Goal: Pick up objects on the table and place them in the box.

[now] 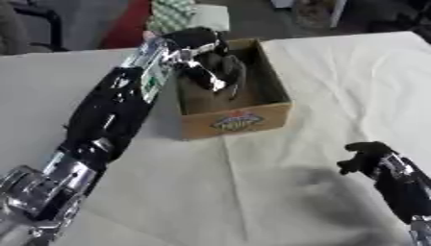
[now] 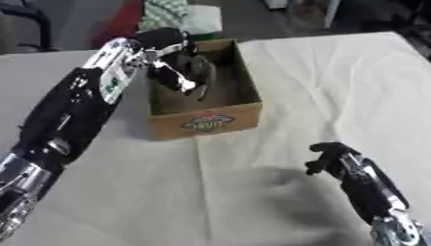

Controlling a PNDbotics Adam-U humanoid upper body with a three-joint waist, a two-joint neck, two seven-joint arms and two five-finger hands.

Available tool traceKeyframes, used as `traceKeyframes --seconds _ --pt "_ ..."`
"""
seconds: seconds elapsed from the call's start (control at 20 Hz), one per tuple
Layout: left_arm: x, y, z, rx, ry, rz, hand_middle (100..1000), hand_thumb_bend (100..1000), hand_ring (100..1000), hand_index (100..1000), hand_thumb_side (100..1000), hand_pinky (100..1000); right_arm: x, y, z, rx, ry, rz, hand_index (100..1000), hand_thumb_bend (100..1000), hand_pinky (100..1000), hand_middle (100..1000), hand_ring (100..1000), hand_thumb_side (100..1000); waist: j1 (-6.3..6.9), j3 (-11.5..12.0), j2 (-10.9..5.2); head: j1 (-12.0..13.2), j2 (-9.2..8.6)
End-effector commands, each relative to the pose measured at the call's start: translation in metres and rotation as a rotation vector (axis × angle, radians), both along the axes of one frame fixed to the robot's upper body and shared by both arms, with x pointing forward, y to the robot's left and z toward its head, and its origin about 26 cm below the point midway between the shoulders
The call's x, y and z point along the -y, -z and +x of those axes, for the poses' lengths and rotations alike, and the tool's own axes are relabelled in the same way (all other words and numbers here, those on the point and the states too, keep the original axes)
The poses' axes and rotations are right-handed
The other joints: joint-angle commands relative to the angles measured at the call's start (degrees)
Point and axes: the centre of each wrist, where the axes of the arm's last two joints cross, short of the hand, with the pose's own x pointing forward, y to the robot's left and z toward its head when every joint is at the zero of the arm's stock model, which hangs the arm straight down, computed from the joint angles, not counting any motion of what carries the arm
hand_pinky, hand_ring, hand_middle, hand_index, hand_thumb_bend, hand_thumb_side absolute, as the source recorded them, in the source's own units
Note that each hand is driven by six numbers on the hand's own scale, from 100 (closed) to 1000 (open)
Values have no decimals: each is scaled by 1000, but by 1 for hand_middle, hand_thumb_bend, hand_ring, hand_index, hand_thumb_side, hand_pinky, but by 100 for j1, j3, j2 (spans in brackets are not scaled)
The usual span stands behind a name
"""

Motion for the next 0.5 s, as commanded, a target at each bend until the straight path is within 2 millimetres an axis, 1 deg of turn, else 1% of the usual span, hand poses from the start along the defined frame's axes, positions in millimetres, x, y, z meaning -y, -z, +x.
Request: traceKeyframes --seconds 0.05,0.15,0.2,0.3,0.35,0.4,0.5 --pt "-2 -11 4 92 -40 -21 431 100 459 594 161 625 -2 -10 3 31 -17 7 727 100 748 408 527 851 -18 -28 -73 40 -79" --pt "-3 -6 5 101 -62 -21 452 109 476 610 159 630 -3 -10 3 31 -19 7 727 100 747 408 527 851 -12 -50 -74 54 -90" --pt "-4 -3 6 99 -68 -18 492 139 511 640 156 643 -3 -10 3 31 -20 8 727 100 747 408 527 852 -7 -59 -75 59 -96" --pt "-5 2 7 87 -70 -8 557 160 567 689 158 671 -3 -10 3 30 -23 7 727 100 747 408 527 853 2 -74 -76 62 -105" --pt "-5 4 7 79 -68 -1 565 166 574 694 159 676 -4 -10 3 29 -23 7 727 100 747 408 527 853 6 -79 -77 61 -107" --pt "-6 6 7 69 -63 9 593 198 601 714 162 693 -4 -10 3 29 -24 7 726 100 747 408 527 853 10 -83 -78 59 -107" --pt "-6 8 7 39 -45 37 618 218 627 726 169 709 -4 -10 3 28 -24 7 726 100 747 408 527 853 16 -87 -81 53 -104"
